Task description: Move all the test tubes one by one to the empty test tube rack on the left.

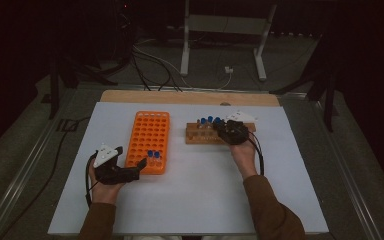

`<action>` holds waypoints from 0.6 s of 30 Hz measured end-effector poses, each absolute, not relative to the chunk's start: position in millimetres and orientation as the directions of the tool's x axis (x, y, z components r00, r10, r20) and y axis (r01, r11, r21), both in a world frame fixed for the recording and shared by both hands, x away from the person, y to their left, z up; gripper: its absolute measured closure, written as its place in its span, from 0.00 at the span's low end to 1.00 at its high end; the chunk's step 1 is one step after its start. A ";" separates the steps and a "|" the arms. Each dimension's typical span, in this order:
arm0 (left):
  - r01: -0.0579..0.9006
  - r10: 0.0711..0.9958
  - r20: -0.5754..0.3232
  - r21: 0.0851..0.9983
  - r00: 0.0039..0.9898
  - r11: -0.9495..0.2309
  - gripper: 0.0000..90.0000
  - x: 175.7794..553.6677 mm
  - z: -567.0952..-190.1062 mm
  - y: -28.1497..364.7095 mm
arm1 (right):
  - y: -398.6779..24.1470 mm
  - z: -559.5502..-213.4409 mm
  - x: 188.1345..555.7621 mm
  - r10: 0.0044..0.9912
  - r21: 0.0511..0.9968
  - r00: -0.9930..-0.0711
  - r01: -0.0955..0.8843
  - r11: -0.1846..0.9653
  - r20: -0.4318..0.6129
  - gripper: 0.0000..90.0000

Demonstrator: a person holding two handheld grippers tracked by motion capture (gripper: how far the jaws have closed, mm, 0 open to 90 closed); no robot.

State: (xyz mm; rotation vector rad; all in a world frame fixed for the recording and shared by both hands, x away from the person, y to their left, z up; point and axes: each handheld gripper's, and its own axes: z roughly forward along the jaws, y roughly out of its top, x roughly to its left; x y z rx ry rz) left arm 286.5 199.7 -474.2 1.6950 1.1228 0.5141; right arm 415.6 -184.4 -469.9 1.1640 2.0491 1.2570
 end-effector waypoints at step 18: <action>0.442 0.865 -0.163 0.894 0.475 -0.075 0.01 286.6 -474.5 200.7 | -185.2 -468.7 415.3 0.853 0.878 -0.520 0.427 0.214 0.044 0.85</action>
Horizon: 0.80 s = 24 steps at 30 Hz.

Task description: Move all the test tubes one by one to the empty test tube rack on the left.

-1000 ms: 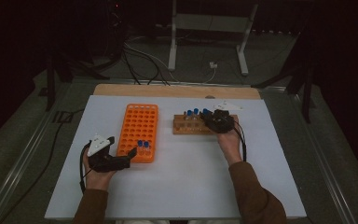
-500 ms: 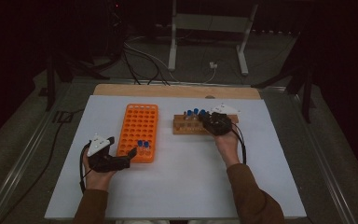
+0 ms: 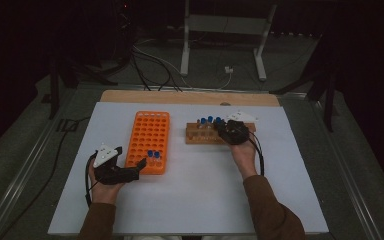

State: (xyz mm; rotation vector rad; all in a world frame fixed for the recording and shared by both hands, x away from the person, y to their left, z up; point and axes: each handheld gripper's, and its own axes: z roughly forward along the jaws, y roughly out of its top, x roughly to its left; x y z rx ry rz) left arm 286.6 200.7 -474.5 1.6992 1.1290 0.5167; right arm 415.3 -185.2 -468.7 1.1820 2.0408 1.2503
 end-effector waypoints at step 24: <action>0.448 0.869 -0.165 0.891 0.466 -0.071 0.01 287.8 -475.9 202.5 | -193.2 -430.6 404.5 0.848 0.918 -0.531 0.341 0.203 0.010 0.85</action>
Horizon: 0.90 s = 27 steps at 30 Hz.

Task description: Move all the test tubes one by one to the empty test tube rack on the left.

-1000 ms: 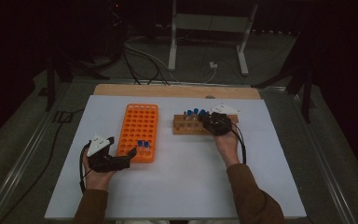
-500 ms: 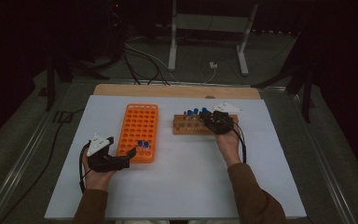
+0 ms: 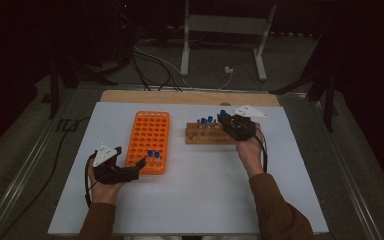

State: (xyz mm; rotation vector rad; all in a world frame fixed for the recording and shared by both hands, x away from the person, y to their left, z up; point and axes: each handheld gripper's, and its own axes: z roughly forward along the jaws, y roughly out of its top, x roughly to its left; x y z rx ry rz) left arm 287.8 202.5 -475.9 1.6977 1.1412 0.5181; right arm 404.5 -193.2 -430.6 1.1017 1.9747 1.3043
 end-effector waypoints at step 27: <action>0.435 0.859 -0.169 0.898 0.484 -0.067 0.01 289.0 -476.5 204.7 | -187.7 -406.5 387.4 0.800 0.936 -0.600 0.280 0.213 -0.002 0.85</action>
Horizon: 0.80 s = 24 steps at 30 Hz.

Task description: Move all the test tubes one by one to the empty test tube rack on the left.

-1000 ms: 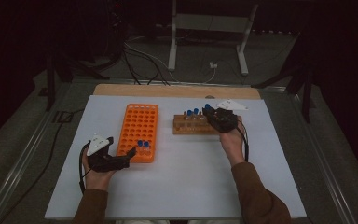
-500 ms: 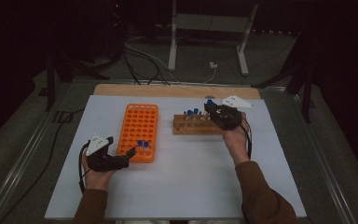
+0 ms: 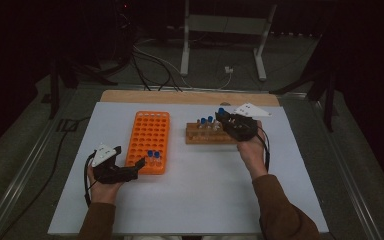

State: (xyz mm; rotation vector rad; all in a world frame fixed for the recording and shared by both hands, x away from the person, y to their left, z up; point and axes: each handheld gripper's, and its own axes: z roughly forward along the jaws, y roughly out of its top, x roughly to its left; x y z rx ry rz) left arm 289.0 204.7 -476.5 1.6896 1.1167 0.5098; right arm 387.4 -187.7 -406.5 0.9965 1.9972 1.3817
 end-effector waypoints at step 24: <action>0.352 0.853 -0.123 0.933 0.507 -0.074 0.01 295.3 -451.3 202.6 | -142.5 -407.4 375.4 0.711 0.933 -0.703 0.264 0.243 0.013 0.85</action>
